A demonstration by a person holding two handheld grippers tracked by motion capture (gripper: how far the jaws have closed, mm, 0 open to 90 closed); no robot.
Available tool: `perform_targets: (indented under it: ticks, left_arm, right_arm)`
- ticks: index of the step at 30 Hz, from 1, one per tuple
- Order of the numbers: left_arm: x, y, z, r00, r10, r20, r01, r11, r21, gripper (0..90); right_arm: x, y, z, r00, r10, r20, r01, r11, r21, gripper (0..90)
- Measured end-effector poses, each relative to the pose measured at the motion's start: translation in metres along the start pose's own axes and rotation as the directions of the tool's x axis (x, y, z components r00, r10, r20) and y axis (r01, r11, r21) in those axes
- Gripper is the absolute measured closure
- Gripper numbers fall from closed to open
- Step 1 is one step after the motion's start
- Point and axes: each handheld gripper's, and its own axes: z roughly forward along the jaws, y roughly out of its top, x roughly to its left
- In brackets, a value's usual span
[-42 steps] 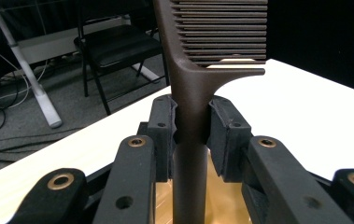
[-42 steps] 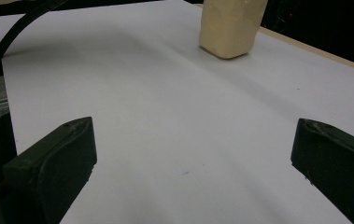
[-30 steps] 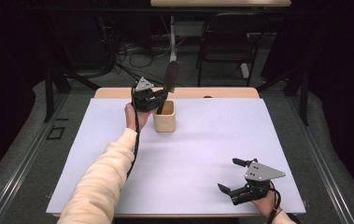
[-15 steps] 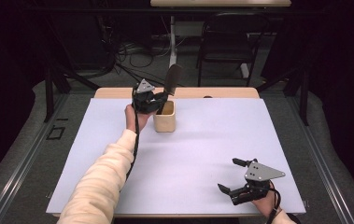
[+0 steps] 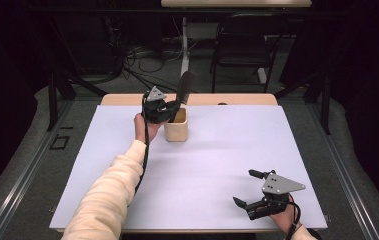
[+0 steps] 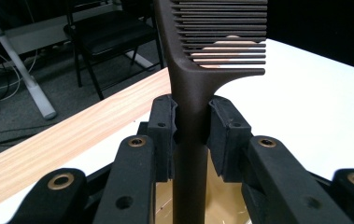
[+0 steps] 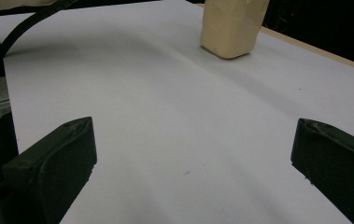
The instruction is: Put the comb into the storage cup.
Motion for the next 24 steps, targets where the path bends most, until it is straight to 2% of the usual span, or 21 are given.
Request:
perform_targets:
  ticks: [3,5,7,16,24]
  left_arm:
    - [0.0007,-0.0006,0.0005,1.0000,0.000,-0.001,0.000,1.0000,0.001,72.1]
    - [0.0003,-0.0005,0.0007,0.9997,-0.001,-0.025,0.001,0.9998,0.018,72.1]
    - [0.0002,-0.0011,0.0009,0.9997,-0.006,-0.022,0.006,0.9998,0.019,72.0]
    - [-0.0012,-0.0008,0.0021,0.9998,0.020,0.004,-0.020,0.9993,0.032,72.0]
    - [-0.0011,-0.0004,0.0030,0.9994,0.034,0.003,-0.035,0.9983,0.047,72.2]
  right_arm:
    - [0.0001,0.0000,0.0006,1.0000,0.000,-0.003,0.000,1.000,0.003,0.0]
    - [0.0000,0.0001,0.0005,1.0000,0.001,-0.003,-0.001,1.000,-0.001,0.0]
    - [-0.0002,0.0000,0.0004,1.0000,0.001,-0.002,-0.001,1.000,-0.001,0.0]
    - [0.0001,0.0002,0.0001,1.0000,-0.001,-0.003,0.001,1.000,-0.001,0.0]
    - [0.0003,0.0002,0.0004,1.0000,-0.002,-0.003,0.002,1.000,-0.002,0.0]
